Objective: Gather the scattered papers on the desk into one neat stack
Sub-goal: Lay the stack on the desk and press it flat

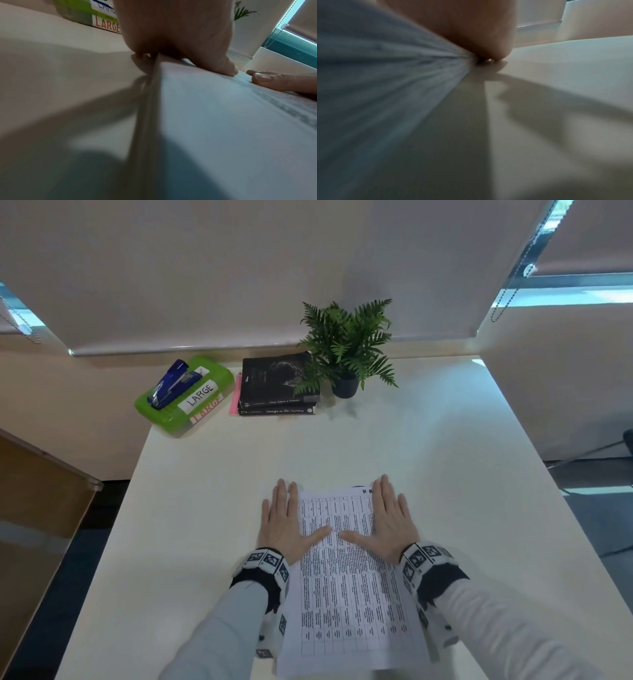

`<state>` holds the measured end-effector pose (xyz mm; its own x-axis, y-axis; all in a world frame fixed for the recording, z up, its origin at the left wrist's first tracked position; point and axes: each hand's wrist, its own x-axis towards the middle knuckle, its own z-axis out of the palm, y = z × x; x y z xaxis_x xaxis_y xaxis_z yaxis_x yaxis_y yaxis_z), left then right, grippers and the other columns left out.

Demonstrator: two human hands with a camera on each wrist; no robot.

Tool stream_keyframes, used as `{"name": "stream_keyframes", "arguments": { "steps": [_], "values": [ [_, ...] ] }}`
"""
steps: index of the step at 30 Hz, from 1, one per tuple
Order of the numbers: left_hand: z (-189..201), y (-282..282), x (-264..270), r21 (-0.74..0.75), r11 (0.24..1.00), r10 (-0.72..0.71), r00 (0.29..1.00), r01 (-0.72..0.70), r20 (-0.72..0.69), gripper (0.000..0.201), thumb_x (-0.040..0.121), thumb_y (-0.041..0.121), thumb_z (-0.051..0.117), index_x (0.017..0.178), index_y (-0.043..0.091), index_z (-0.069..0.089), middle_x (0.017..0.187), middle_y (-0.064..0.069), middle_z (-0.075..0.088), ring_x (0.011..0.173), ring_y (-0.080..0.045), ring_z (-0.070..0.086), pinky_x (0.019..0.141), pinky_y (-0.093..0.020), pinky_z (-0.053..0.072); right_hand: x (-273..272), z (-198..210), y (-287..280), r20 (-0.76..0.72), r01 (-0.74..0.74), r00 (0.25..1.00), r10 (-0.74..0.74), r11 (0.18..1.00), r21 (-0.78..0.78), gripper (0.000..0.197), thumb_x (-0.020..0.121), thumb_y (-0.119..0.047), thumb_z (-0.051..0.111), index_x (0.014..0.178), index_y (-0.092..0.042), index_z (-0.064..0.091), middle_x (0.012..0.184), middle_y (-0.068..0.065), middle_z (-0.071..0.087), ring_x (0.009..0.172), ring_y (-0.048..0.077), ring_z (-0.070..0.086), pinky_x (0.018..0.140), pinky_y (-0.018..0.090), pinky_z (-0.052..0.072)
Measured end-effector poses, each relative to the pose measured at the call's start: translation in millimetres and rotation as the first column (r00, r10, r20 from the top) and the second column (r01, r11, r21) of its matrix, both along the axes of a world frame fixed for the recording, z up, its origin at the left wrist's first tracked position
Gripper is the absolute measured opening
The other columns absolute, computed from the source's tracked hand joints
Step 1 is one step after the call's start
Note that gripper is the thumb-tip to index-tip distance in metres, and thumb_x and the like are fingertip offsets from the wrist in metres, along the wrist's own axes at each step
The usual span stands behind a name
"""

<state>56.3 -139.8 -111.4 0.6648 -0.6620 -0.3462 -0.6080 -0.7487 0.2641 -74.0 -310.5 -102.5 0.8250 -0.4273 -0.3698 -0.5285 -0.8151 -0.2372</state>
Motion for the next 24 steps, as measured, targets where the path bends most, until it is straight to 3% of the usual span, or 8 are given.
{"name": "stream_keyframes", "arguments": {
  "steps": [5, 11, 15, 17, 20, 24],
  "values": [
    [4.8, 0.6, -1.4, 0.047, 0.995, 0.087, 0.995, -0.089, 0.042, 0.127, 0.056, 0.094, 0.013, 0.146, 0.011, -0.02, 0.156, -0.004, -0.025, 0.145, -0.018, -0.017, 0.113, -0.049, -0.016, 1.3, 5.1, 1.6, -0.048, 0.041, 0.998, -0.042, 0.999, -0.02, 0.131, 0.055, -0.097, 0.013, 0.144, -0.009, -0.025, 0.15, 0.005, -0.034, 0.142, 0.016, -0.023, 0.113, 0.056, -0.012],
    [17.0, 1.0, -2.2, 0.11, 0.98, 0.163, 0.985, -0.168, 0.052, 0.136, 0.05, 0.097, 0.016, 0.147, 0.008, -0.019, 0.157, -0.006, -0.021, 0.145, -0.024, -0.017, 0.113, -0.052, -0.019, 2.8, 11.6, 2.5, -0.094, 0.079, 0.993, -0.075, 0.996, 0.038, 0.131, 0.05, -0.098, 0.018, 0.136, -0.014, -0.034, 0.146, 0.002, -0.04, 0.142, 0.017, -0.024, 0.111, 0.061, -0.011],
    [22.9, 7.1, -33.3, 0.05, 0.992, 0.103, 0.978, -0.114, 0.179, 0.119, 0.066, 0.089, 0.012, 0.145, 0.007, -0.023, 0.153, -0.013, -0.031, 0.141, -0.033, -0.026, 0.117, -0.051, -0.011, 3.9, 12.5, 1.6, -0.099, 0.081, 0.992, -0.076, 0.996, 0.042, 0.129, 0.049, -0.098, 0.016, 0.132, -0.015, -0.037, 0.147, 0.002, -0.039, 0.143, 0.018, -0.024, 0.111, 0.062, -0.011],
    [14.5, 18.0, -65.6, -0.022, 0.999, -0.026, 0.98, 0.031, 0.195, 0.103, 0.077, 0.082, 0.015, 0.149, 0.013, -0.009, 0.156, -0.011, -0.022, 0.144, -0.03, -0.019, 0.116, -0.053, -0.008, 3.3, 11.7, 0.9, -0.104, 0.069, 0.992, -0.064, 0.997, 0.044, 0.128, 0.05, -0.098, 0.017, 0.132, -0.015, -0.037, 0.147, 0.002, -0.039, 0.142, 0.018, -0.024, 0.11, 0.061, -0.012],
    [-2.8, 32.7, -91.0, 0.033, 0.983, -0.186, 0.971, 0.183, 0.151, 0.096, 0.08, 0.079, 0.025, 0.146, 0.01, 0.03, 0.156, -0.014, 0.016, 0.143, -0.028, 0.014, 0.107, -0.051, 0.014, 2.7, 15.8, 1.1, -0.128, 0.044, 0.991, -0.043, 0.999, 0.003, 0.125, 0.054, -0.096, 0.013, 0.132, -0.012, -0.035, 0.143, 0.004, -0.041, 0.142, 0.021, -0.024, 0.109, 0.06, -0.012],
    [-7.4, 34.9, -87.7, 0.024, 0.981, -0.193, 0.969, 0.192, 0.157, 0.098, 0.079, 0.081, 0.024, 0.146, 0.01, 0.027, 0.156, -0.011, 0.018, 0.142, -0.028, 0.014, 0.105, -0.05, 0.016, -9.0, 26.7, 38.2, -0.004, -0.057, 0.998, 0.057, 0.986, -0.156, 0.101, 0.074, -0.079, -0.004, 0.144, -0.01, -0.023, 0.148, 0.011, -0.034, 0.141, 0.027, -0.025, 0.113, 0.052, -0.016]
  ]
}}
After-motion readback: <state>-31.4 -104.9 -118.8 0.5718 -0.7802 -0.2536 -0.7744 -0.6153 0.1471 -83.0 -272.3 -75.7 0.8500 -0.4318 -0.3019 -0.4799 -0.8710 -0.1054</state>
